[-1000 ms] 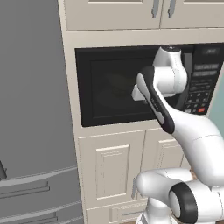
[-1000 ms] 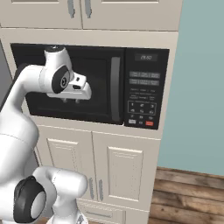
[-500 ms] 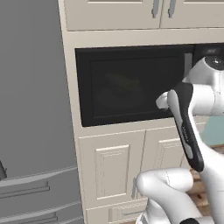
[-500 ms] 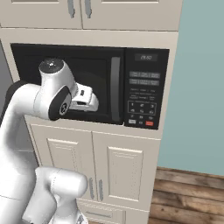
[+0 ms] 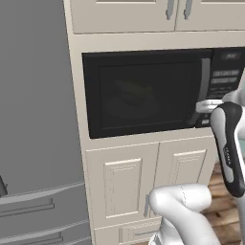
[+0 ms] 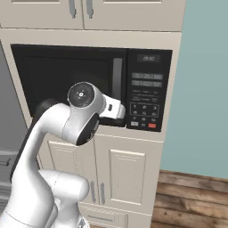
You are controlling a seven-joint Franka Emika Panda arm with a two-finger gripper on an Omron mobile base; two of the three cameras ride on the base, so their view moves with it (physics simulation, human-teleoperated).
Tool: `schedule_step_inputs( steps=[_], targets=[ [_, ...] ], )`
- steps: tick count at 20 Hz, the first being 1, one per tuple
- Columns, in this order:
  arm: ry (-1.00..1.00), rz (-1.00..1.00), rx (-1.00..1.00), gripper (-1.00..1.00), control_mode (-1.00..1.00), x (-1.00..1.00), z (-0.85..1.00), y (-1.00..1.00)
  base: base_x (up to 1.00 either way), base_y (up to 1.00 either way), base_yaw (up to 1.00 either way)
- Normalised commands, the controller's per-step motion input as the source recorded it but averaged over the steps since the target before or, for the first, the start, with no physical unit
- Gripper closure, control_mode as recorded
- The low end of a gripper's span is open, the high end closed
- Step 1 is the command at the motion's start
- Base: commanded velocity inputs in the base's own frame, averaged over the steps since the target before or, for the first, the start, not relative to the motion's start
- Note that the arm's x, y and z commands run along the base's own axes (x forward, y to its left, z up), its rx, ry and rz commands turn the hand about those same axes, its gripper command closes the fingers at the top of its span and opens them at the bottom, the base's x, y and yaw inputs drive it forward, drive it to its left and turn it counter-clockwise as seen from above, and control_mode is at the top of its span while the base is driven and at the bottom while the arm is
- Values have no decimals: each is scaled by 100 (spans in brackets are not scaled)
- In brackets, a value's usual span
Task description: The microwave is finished heating the shrimp and corn. Take the bowl containing the food and place it on the dining counter.
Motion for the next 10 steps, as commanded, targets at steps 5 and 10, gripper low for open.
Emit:
schedule_step_inputs(
  steps=[5,10],
  targets=[
    [-11,-4,7,-100,-100,68,15,-43,0,0,0],
    [0,-1,0,-100,-100,56,0,-5,0,0,0]
  ],
)
